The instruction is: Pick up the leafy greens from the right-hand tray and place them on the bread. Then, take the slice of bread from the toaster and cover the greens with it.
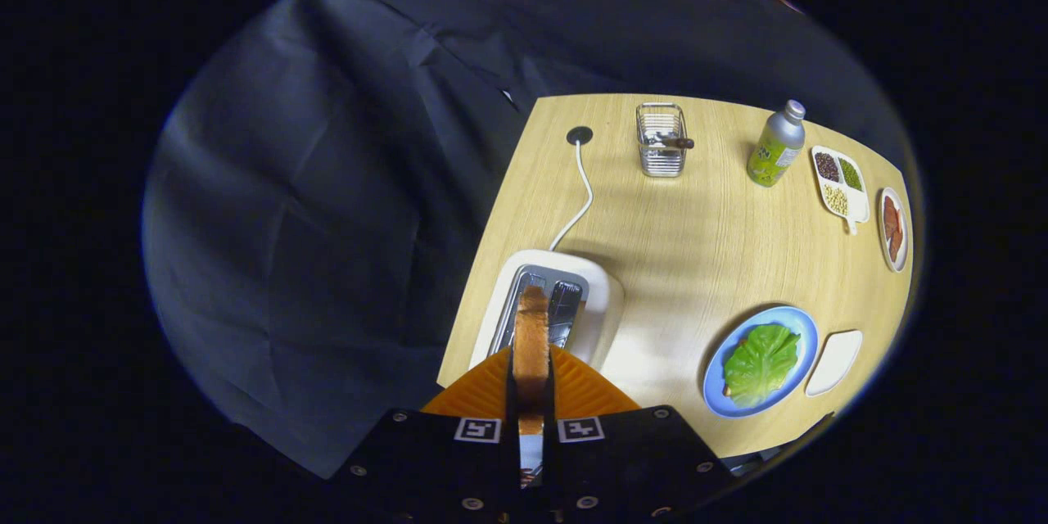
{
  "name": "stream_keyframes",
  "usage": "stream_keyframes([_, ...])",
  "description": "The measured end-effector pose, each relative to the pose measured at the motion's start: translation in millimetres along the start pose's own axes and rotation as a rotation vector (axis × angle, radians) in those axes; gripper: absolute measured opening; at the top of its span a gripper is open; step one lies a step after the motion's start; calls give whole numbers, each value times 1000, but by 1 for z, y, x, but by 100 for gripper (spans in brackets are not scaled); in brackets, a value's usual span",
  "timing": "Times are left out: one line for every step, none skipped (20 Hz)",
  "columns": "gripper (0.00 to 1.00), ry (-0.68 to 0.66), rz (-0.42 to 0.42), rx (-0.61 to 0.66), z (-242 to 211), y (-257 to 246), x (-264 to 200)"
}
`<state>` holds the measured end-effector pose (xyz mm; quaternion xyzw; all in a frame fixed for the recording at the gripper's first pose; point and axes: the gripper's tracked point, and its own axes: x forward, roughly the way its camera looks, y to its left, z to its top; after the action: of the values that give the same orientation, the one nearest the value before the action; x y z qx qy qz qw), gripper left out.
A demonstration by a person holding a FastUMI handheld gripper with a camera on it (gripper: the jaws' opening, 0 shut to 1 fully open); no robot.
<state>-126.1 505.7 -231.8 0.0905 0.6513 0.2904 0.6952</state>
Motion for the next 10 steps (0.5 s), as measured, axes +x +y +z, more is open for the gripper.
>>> stream_keyframes([11,-14,10,9,1,-6,-10])
stream_keyframes([11,-30,22,20,1,-10,-21])
stream_keyframes([11,-46,31,28,2,-16,-31])
stream_keyframes([11,-62,35,35,4,-24,-40])
stream_keyframes([11,-79,35,41,3,-33,-49])
stream_keyframes([11,-93,35,46,1,-44,-56])
stream_keyframes([11,-104,33,57,-2,-56,-62])
stream_keyframes([11,-113,36,70,-5,-66,-65])
stream_keyframes([11,-121,37,88,-7,-76,-70])
stream_keyframes([11,-123,40,104,-12,-86,-73])
